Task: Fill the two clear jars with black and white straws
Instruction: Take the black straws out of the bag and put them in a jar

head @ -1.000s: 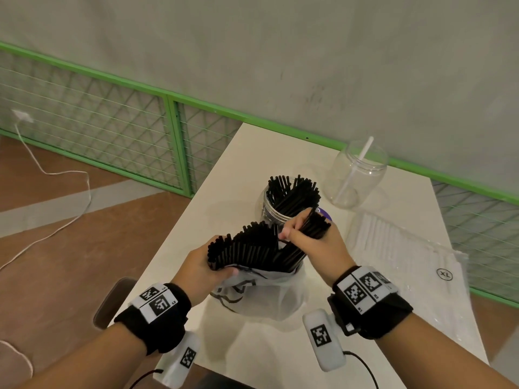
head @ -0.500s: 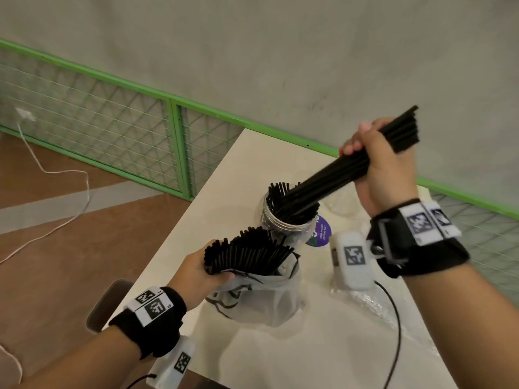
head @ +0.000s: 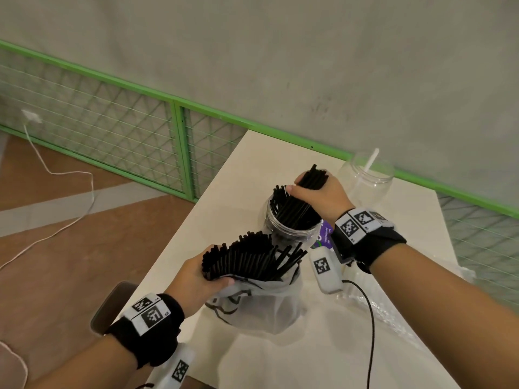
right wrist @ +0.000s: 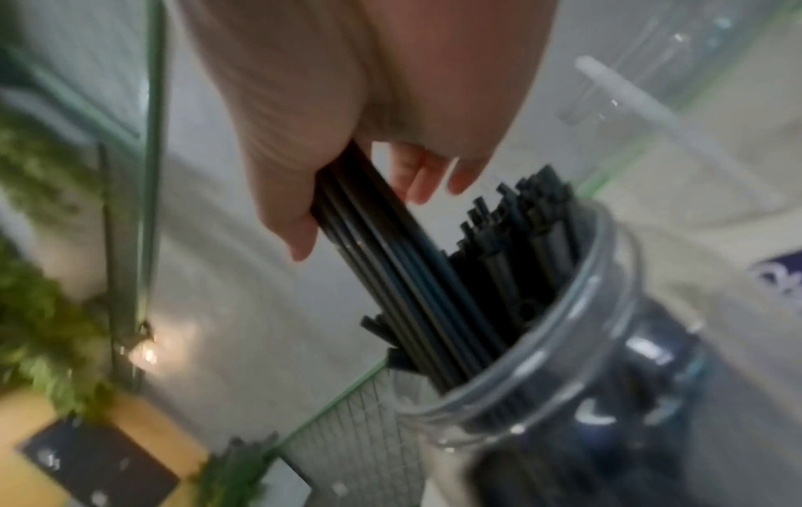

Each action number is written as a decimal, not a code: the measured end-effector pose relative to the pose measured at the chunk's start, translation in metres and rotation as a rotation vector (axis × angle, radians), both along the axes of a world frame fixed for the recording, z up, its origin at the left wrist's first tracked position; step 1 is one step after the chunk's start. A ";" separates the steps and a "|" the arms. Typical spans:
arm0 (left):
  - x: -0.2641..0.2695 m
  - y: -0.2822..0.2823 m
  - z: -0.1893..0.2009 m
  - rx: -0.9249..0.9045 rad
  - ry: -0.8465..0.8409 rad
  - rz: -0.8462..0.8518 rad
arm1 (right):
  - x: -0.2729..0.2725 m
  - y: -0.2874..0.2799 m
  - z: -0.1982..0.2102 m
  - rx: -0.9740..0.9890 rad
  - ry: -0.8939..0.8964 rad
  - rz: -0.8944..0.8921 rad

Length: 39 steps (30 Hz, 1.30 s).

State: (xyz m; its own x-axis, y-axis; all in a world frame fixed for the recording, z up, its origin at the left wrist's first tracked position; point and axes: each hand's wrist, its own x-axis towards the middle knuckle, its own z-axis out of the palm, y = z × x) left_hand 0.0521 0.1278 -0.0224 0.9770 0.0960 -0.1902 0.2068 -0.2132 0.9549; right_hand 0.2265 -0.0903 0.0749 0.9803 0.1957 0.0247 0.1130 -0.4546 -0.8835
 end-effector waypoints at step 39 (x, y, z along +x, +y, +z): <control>0.003 0.002 0.004 0.002 -0.025 -0.007 | 0.029 0.022 -0.009 -0.607 -0.352 0.227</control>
State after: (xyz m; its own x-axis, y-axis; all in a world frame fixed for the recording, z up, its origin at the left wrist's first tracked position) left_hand 0.0547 0.1300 -0.0187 0.9822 0.0891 -0.1652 0.1810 -0.2169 0.9593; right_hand 0.2556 -0.0687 0.0655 0.8680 0.4723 0.1531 0.4930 -0.7834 -0.3784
